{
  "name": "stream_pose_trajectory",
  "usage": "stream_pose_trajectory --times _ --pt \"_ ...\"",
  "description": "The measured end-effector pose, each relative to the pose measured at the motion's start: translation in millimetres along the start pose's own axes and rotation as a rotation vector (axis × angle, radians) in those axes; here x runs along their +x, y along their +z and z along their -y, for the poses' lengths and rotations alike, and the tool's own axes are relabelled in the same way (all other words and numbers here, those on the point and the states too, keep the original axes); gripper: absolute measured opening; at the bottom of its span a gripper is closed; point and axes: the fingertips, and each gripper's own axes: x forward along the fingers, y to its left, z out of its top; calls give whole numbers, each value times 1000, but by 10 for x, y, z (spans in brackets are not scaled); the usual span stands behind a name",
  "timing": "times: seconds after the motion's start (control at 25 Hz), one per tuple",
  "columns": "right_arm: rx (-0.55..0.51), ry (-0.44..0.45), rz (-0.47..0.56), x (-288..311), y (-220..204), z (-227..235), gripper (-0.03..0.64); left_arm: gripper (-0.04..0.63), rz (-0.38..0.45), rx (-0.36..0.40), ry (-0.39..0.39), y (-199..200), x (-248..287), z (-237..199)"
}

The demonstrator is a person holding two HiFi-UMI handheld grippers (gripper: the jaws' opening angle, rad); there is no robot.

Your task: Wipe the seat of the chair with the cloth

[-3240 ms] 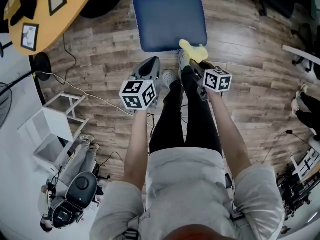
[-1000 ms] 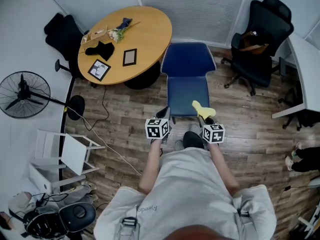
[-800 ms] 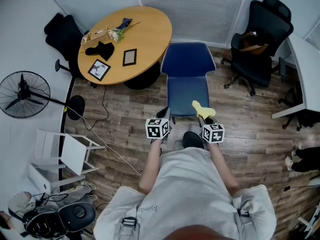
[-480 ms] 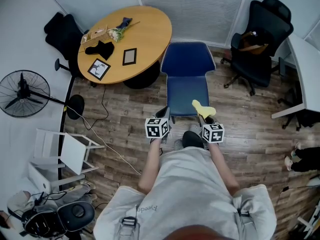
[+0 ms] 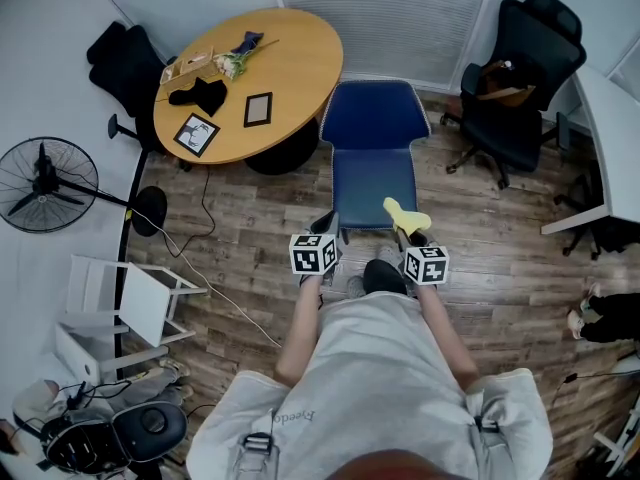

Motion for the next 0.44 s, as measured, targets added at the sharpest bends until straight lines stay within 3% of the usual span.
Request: stream_pose_trajectory --times 0.44 --pt "-4 1 5 -37 -34 -24 64 28 19 -14 9 5 -65 -39"
